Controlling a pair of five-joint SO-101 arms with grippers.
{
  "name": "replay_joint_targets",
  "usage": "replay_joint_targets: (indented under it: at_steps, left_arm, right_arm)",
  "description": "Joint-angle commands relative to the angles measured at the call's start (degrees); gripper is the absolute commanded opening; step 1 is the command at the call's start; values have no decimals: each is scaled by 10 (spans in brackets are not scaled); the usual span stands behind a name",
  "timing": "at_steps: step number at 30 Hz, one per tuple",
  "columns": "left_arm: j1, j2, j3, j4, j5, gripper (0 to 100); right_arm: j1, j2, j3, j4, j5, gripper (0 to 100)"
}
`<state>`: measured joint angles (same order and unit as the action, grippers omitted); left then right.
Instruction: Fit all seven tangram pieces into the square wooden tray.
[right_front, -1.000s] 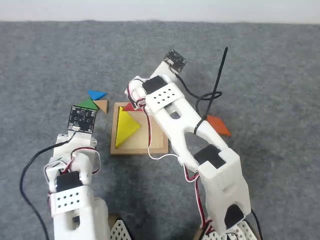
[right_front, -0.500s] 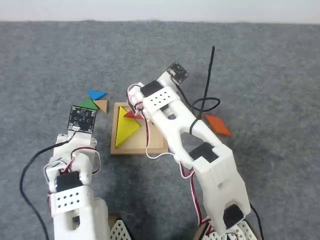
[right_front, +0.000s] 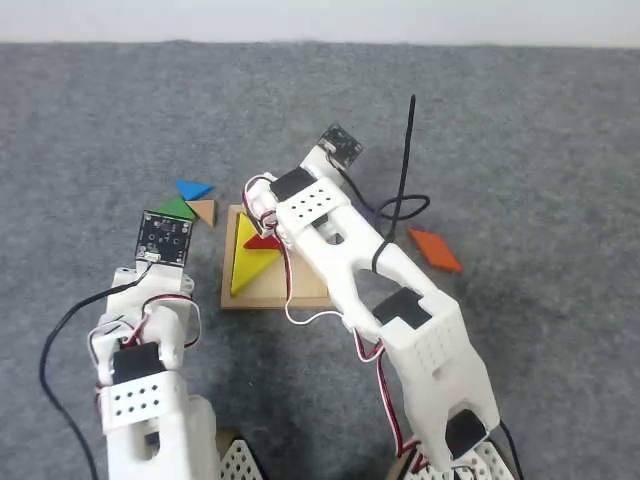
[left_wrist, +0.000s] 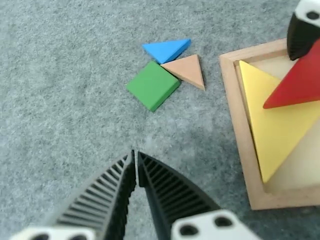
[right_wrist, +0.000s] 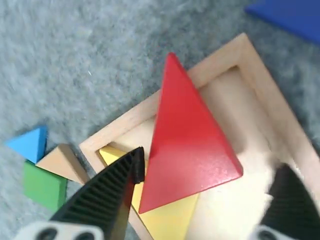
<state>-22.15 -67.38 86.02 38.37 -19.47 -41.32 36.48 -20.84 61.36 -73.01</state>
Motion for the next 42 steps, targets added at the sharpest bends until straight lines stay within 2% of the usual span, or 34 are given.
replay_joint_targets:
  at_steps: [1,4,6,8,11,13,16,18,21,25,30,33,42]
  left_arm:
    - [-2,-12,-7,-9,-1,13]
    - [-2,-12,-7,-9,-1,13]
    - [-3,-12,-7,-9,-1,13]
    - [-3,-12,-7,-9,-1,13]
    - [-4,-12,-7,-9,-1,13]
    - [-4,-12,-7,-6,-1,13]
    - [-4,-12,-7,-6,-1,13]
    - [-4,-12,-6,-6,-3,13]
    - [-4,-12,-6,-6,-1,13]
    - [-4,-12,-6,-6,-1,13]
    - [-4,-12,-6,-6,-2,13]
    - [-4,-12,-6,-6,-2,13]
    - [-4,-12,-6,-6,-1,13]
  right_arm:
    - [-7,-22,-56,2,34,399]
    - [-5,-46,-81,45,70,399]
    - [-5,-66,-103,83,136,398]
    - [-5,-80,-131,107,254,398]
    - [9,-111,-155,175,471,398]
    - [15,-132,-159,233,572,382]
    - [14,-157,-159,298,725,282]
    - [-1,-159,-158,327,797,179]
    - [-7,-145,-158,341,815,6]
    - [11,-102,-158,284,811,28]
    - [28,-8,-160,80,812,8]
    - [44,39,-162,-7,812,7]
    - [75,63,-158,-29,809,7]
